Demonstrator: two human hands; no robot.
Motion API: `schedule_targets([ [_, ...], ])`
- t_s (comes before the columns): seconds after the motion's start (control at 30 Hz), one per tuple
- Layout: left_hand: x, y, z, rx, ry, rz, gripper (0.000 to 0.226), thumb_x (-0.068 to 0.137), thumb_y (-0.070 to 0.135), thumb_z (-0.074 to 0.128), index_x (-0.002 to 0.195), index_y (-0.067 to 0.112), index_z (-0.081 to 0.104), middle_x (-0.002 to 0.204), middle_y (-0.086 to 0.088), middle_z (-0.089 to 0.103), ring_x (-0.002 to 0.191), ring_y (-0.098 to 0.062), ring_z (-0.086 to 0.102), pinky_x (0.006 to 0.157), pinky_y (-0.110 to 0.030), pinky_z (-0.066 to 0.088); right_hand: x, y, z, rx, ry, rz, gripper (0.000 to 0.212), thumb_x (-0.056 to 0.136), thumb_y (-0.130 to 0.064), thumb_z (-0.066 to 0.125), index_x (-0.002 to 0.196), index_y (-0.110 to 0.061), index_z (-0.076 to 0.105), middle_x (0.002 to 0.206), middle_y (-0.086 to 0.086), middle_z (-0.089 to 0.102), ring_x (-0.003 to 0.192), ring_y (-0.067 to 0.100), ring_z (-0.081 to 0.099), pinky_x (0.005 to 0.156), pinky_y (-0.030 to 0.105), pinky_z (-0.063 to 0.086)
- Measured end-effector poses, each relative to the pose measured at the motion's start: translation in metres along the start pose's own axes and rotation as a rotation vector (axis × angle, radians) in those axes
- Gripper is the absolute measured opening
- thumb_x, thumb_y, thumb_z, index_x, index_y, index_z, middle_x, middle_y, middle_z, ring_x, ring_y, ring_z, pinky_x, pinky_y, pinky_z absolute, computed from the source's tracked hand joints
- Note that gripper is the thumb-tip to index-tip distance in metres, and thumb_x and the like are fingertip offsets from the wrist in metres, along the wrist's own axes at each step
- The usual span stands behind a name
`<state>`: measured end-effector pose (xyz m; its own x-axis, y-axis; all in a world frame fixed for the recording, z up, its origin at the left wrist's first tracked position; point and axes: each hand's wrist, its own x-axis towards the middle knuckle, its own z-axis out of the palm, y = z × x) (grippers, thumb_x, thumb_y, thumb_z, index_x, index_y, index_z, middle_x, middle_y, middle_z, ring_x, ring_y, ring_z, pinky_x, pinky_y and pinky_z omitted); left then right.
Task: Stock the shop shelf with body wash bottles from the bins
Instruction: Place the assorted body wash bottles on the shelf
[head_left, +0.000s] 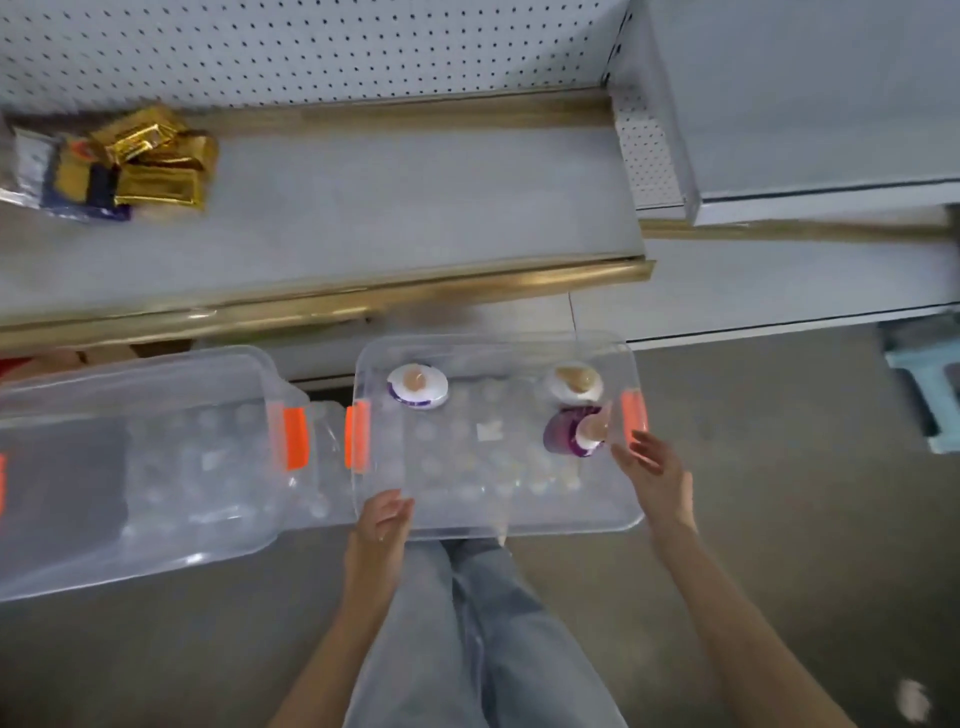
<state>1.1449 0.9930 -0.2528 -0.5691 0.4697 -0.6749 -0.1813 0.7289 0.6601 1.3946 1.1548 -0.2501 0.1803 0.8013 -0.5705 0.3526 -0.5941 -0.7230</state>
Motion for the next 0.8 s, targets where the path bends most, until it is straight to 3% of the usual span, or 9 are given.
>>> schedule_targets([
  [0.17, 0.019, -0.003, 0.007, -0.039, 0.008, -0.014, 0.018, 0.093, 0.013, 0.058, 0.112, 0.01, 0.059, 0.111, -0.012, 0.064, 0.103, -0.026, 0.06, 0.094, -0.044, 0.047, 0.005, 0.008, 0.014, -0.057, 0.011, -0.035, 0.038, 0.078, -0.013, 0.077, 0.111, -0.017, 0.06, 0.107, 0.004, 0.066, 0.095, 0.016, 0.063, 0.082, 0.026, 0.047],
  [0.3, 0.027, 0.007, 0.009, -0.118, 0.033, -0.006, 0.018, 0.095, 0.01, 0.054, 0.113, 0.01, 0.057, 0.108, -0.011, 0.061, 0.096, -0.023, 0.058, 0.082, -0.034, 0.049, 0.0, -0.005, 0.044, -0.013, 0.004, -0.212, 0.032, 0.077, -0.011, 0.076, 0.095, -0.03, 0.059, 0.098, -0.001, 0.064, 0.093, 0.012, 0.061, 0.081, 0.018, 0.049],
  [0.37, 0.033, 0.012, 0.01, -0.142, 0.049, 0.011, 0.018, 0.095, 0.01, 0.054, 0.113, 0.011, 0.056, 0.109, -0.011, 0.061, 0.096, -0.021, 0.058, 0.077, -0.028, 0.049, 0.002, -0.007, 0.061, -0.034, -0.011, -0.265, 0.033, 0.077, -0.014, 0.077, 0.103, -0.028, 0.061, 0.102, -0.001, 0.063, 0.098, 0.013, 0.061, 0.086, 0.023, 0.048],
  [0.5, 0.047, 0.025, 0.011, -0.174, 0.054, 0.046, 0.019, 0.095, 0.014, 0.056, 0.113, 0.018, 0.056, 0.11, -0.007, 0.061, 0.1, -0.021, 0.059, 0.082, -0.032, 0.051, 0.011, -0.011, 0.088, 0.022, -0.09, -0.186, 0.045, 0.077, -0.015, 0.077, 0.116, -0.023, 0.057, 0.12, 0.007, 0.059, 0.107, 0.013, 0.059, 0.099, 0.03, 0.047],
  [0.57, 0.056, 0.033, 0.011, -0.196, 0.059, 0.059, 0.019, 0.095, 0.014, 0.056, 0.114, 0.019, 0.056, 0.112, -0.007, 0.06, 0.101, -0.021, 0.059, 0.08, -0.028, 0.051, 0.011, -0.016, 0.104, 0.052, -0.165, -0.156, 0.049, 0.08, -0.013, 0.075, 0.125, -0.014, 0.054, 0.127, 0.004, 0.057, 0.111, 0.012, 0.056, 0.1, 0.024, 0.043],
  [0.67, 0.069, 0.042, 0.012, -0.248, 0.056, 0.074, 0.02, 0.094, 0.018, 0.057, 0.113, 0.023, 0.055, 0.114, -0.003, 0.06, 0.105, -0.019, 0.059, 0.074, -0.022, 0.05, 0.008, -0.019, 0.134, 0.073, -0.261, -0.161, 0.051, 0.081, -0.012, 0.074, 0.128, -0.011, 0.054, 0.123, -0.004, 0.057, 0.112, 0.008, 0.053, 0.096, 0.017, 0.04],
  [0.8, 0.084, 0.051, 0.012, -0.292, 0.032, 0.084, 0.02, 0.095, 0.021, 0.057, 0.114, 0.026, 0.056, 0.11, 0.008, 0.061, 0.109, -0.015, 0.059, 0.078, -0.021, 0.051, 0.007, -0.023, 0.176, 0.062, -0.349, -0.182, 0.05, 0.079, -0.016, 0.076, 0.125, -0.016, 0.057, 0.119, -0.009, 0.058, 0.111, 0.005, 0.055, 0.094, 0.016, 0.041],
])
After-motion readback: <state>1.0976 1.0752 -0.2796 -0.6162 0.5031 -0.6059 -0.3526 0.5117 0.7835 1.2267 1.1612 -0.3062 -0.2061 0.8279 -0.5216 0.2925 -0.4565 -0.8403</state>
